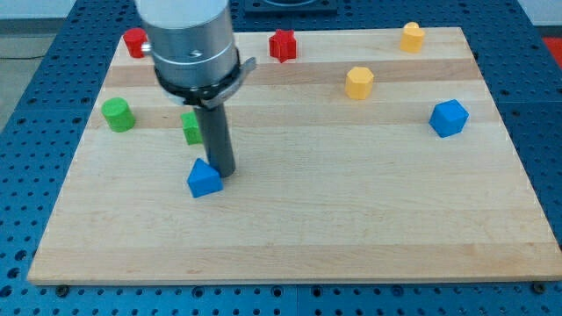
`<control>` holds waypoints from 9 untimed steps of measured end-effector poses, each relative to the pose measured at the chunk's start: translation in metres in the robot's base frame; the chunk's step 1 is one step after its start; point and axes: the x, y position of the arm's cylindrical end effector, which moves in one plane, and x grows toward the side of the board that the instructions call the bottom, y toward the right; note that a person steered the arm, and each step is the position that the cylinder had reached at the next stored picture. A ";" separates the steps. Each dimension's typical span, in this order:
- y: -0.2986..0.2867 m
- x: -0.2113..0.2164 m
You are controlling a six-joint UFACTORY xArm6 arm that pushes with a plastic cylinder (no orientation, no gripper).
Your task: Push the blue triangle to the bottom left corner of the board
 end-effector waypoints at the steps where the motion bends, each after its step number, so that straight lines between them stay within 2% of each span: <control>1: -0.012 0.015; 5: -0.091 0.051; 7: -0.073 0.056; 9: -0.094 0.078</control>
